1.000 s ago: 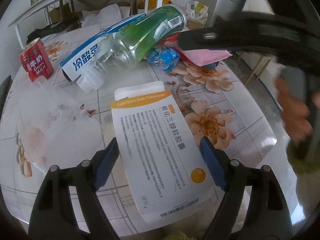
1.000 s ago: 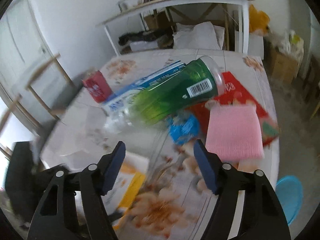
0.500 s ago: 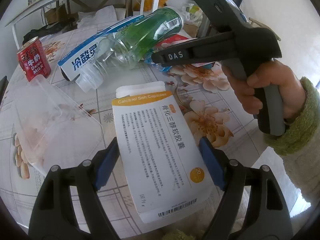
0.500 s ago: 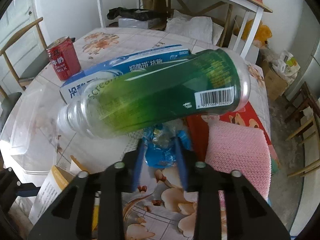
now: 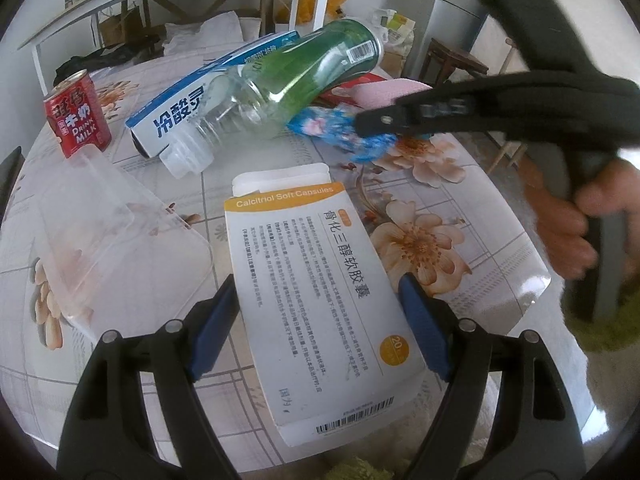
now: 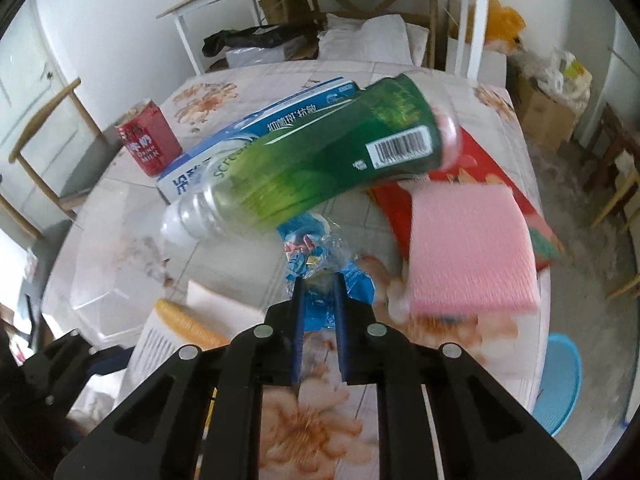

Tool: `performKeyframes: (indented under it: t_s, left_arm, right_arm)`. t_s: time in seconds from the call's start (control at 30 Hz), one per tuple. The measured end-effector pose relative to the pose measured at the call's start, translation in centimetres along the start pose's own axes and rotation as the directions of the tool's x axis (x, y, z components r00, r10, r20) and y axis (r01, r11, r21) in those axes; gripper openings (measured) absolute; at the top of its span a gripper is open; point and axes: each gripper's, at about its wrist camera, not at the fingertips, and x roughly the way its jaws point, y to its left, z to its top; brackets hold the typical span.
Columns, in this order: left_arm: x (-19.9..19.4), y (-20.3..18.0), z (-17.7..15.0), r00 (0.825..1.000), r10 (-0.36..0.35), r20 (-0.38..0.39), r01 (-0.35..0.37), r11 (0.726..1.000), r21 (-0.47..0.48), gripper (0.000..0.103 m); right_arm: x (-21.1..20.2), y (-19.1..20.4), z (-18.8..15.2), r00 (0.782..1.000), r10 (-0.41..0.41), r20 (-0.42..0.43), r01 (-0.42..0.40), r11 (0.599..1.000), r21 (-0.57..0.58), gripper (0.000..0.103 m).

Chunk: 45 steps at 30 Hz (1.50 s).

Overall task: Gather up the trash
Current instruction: 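Lift the blue wrapper with the right gripper while the left gripper holds the box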

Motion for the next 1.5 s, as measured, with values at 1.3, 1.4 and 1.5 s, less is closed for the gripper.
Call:
performKeyframes:
  t_s: [1.3,1.4,1.5]
  left_arm:
    - [0.1,0.5,0.0,1.000,0.014,-0.027,-0.016,0.998,-0.063,0.075]
    - [0.1,0.7,0.0,1.000,0.017,-0.023,-0.019,0.997,-0.074,0.075]
    - [-0.1,0.8,-0.1,1.000,0.013,-0.019,-0.014,0.996,-0.086,0.074]
  right_arm:
    - [-0.5,-2.1,-6.5,0.997,0.005,-0.077,0.003,0.995,0.096,0.047]
    - [-0.6,-2.5,-6.5,0.998,0.010,-0.070,-0.002,0.993,0.116,0.040]
    - [-0.7,-2.9,-6.5,0.998,0.033,-0.061,-0.024,0.988,0.153,0.036]
